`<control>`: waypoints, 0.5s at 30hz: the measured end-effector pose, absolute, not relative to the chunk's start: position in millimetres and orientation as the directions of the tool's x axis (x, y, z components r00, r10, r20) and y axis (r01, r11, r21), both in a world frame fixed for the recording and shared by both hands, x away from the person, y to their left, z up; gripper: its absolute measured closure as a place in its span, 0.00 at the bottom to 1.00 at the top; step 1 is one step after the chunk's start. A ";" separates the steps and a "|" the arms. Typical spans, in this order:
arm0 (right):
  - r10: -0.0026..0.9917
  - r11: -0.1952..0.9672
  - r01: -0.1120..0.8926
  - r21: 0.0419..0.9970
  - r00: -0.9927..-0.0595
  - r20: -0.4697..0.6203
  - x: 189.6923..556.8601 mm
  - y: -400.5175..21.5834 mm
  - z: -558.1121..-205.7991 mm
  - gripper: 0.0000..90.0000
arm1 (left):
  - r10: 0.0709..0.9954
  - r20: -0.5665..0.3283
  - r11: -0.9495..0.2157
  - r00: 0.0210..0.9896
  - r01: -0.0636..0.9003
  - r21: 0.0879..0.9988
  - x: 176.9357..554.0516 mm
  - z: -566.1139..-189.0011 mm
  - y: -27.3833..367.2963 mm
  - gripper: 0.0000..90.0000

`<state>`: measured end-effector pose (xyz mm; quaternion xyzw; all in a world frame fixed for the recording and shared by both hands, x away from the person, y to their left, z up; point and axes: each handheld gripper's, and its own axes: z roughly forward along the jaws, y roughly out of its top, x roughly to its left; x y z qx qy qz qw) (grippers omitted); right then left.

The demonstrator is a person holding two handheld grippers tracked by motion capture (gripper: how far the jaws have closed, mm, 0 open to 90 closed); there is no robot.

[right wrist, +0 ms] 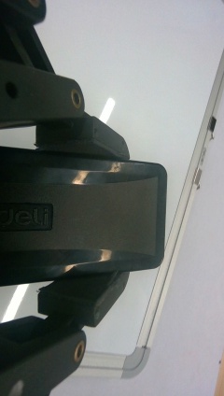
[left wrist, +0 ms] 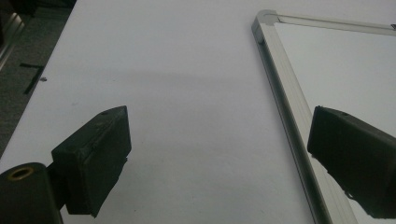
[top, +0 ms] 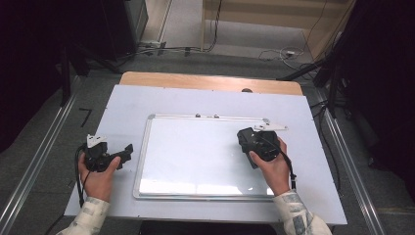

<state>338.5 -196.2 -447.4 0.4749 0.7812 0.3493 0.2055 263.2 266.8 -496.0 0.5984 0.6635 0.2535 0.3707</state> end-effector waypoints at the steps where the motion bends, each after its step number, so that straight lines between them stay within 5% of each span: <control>1: 0.888 0.301 0.601 0.740 -0.460 0.012 339.4 -198.2 -448.0 0.42 | 0.982 -0.187 0.154 -0.009 0.607 0.779 263.0 -495.9 266.8 0.07; 15: 0.947 0.216 0.645 0.733 -0.320 0.003 357.7 -223.1 -454.5 0.42 | 0.982 -0.191 0.158 -0.010 0.601 0.783 263.1 -495.4 266.7 0.07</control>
